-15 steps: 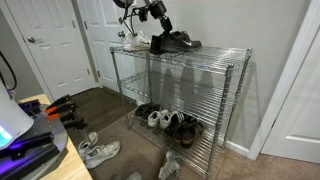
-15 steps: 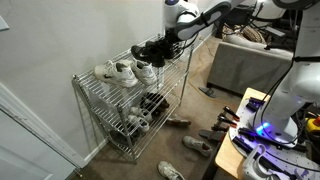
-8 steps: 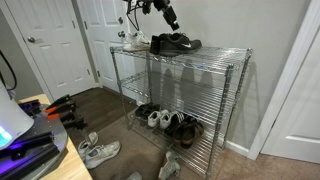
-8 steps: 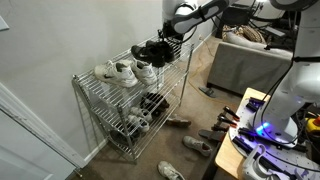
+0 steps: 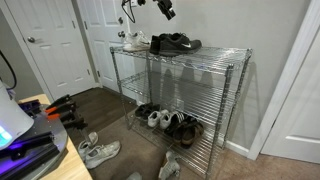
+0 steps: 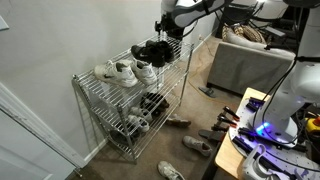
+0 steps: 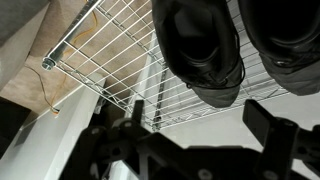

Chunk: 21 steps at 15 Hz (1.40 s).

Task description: Move the black sneaker from the second shelf to the topmost shelf.

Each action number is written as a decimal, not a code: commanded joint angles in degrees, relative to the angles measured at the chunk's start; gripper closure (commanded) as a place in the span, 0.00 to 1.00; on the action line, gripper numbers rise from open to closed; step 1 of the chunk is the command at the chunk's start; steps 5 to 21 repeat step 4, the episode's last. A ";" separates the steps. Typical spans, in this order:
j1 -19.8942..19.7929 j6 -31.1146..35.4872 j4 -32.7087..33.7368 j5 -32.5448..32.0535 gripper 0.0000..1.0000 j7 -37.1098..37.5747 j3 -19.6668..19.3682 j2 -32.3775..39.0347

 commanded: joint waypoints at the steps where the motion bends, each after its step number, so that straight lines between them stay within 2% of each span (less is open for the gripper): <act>1: 0.45 -0.04 -0.06 0.31 0.00 -0.26 -0.50 -0.05; 21: 0.45 -0.04 -0.55 0.30 0.00 -0.25 -0.49 -0.09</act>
